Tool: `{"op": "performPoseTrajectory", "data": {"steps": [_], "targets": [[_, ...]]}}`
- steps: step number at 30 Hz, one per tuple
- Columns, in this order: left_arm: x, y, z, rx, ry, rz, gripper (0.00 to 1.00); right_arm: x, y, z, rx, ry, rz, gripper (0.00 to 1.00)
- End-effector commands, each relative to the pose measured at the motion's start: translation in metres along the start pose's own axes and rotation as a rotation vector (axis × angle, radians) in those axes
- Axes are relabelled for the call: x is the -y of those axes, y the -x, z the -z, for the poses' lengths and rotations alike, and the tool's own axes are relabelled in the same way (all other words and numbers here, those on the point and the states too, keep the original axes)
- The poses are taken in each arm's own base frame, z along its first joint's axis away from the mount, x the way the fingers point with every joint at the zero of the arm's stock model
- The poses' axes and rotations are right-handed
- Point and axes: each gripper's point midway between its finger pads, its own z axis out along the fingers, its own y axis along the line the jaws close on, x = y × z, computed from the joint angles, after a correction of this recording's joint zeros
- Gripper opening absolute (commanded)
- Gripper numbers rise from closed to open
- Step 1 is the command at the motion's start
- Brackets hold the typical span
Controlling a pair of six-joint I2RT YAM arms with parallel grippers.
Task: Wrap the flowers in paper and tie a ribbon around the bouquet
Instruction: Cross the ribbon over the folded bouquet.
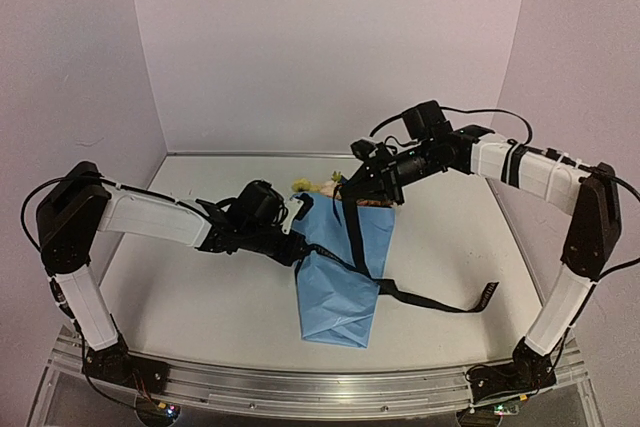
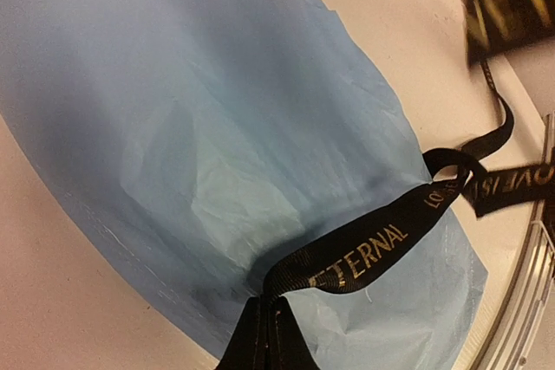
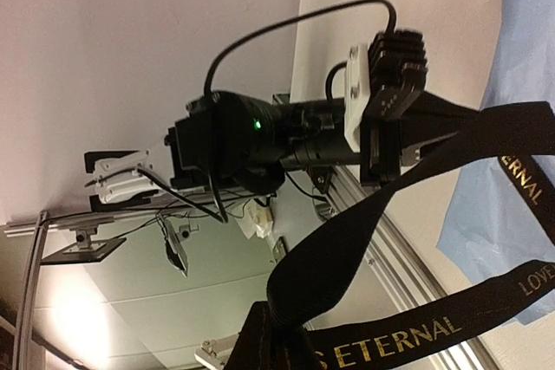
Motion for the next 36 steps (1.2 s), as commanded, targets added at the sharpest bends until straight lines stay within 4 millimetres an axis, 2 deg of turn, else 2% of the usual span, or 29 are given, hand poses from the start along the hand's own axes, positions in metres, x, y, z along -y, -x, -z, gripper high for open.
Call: {"op": "performPoseTrajectory", "data": {"steps": [1,8,13,20,24,32,36], "targets": [[0.006,0.037,0.007,0.094,-0.073,0.037,0.01,0.003,-0.019,-0.026,-0.108,0.038,-0.013,0.00],[0.008,0.043,0.014,0.106,-0.094,0.030,0.03,0.049,-0.040,-0.070,-0.204,-0.034,-0.088,0.00],[0.015,0.045,0.021,0.121,-0.127,0.021,0.03,0.094,-0.040,-0.082,-0.175,-0.168,-0.114,0.00],[0.021,0.046,0.037,0.153,-0.153,0.005,0.03,0.146,-0.059,-0.075,-0.212,-0.459,-0.095,0.00],[0.030,0.045,0.045,0.161,-0.198,-0.008,0.03,0.164,-0.061,-0.072,-0.208,-0.578,-0.071,0.00],[0.048,0.027,0.050,0.121,-0.287,-0.046,0.03,0.189,-0.041,-0.065,-0.105,-0.774,-0.046,0.00],[0.057,0.013,0.047,0.073,-0.315,-0.059,0.02,0.193,-0.030,-0.062,-0.049,-0.843,-0.016,0.00]]}}
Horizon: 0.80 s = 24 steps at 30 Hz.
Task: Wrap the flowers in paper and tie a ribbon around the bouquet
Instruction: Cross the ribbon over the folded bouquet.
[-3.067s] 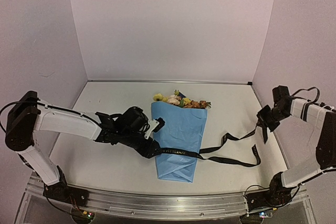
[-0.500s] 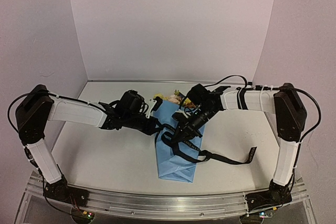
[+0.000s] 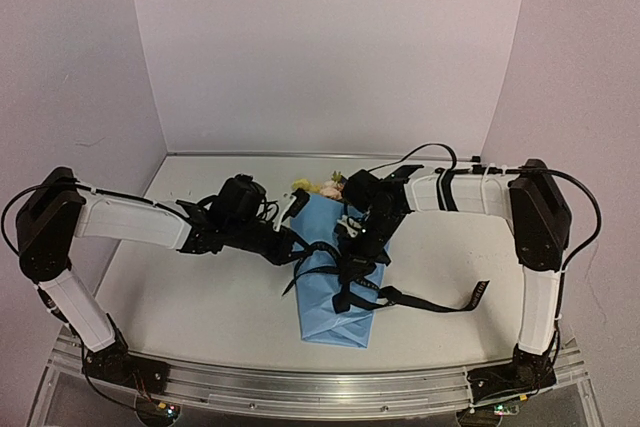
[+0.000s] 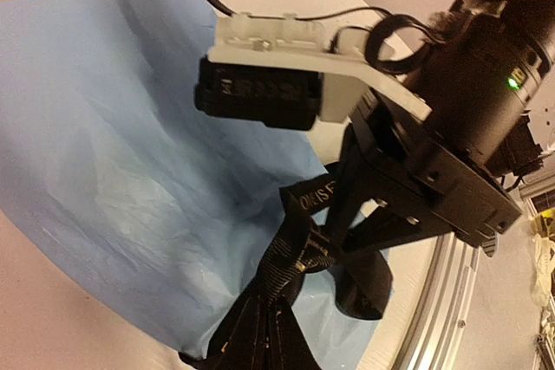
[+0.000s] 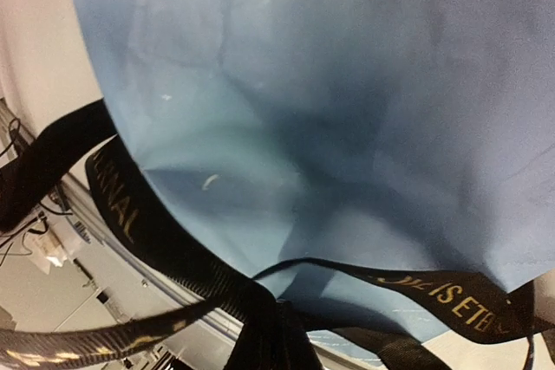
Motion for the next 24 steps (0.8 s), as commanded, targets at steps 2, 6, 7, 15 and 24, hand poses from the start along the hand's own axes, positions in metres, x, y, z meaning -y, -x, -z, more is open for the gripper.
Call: {"op": "performPoseTrajectory", "data": {"steps": [2,6,7,15,24], "targets": [[0.028,-0.004,0.003,-0.014,-0.088,-0.052,0.02,0.012,0.027,0.010,0.142,-0.164,0.011,0.00],[0.026,-0.013,0.004,-0.028,-0.080,-0.037,0.01,0.027,0.036,0.021,0.224,-0.266,-0.002,0.00],[0.025,-0.014,0.004,-0.029,-0.074,-0.035,0.01,0.032,0.036,0.024,0.242,-0.291,-0.003,0.00],[0.021,-0.015,0.004,-0.030,-0.055,-0.027,0.02,0.046,0.035,0.052,0.360,-0.374,0.022,0.00],[0.022,-0.018,-0.004,-0.056,-0.074,-0.013,0.03,0.006,0.022,0.016,0.285,-0.315,0.104,0.00]]}}
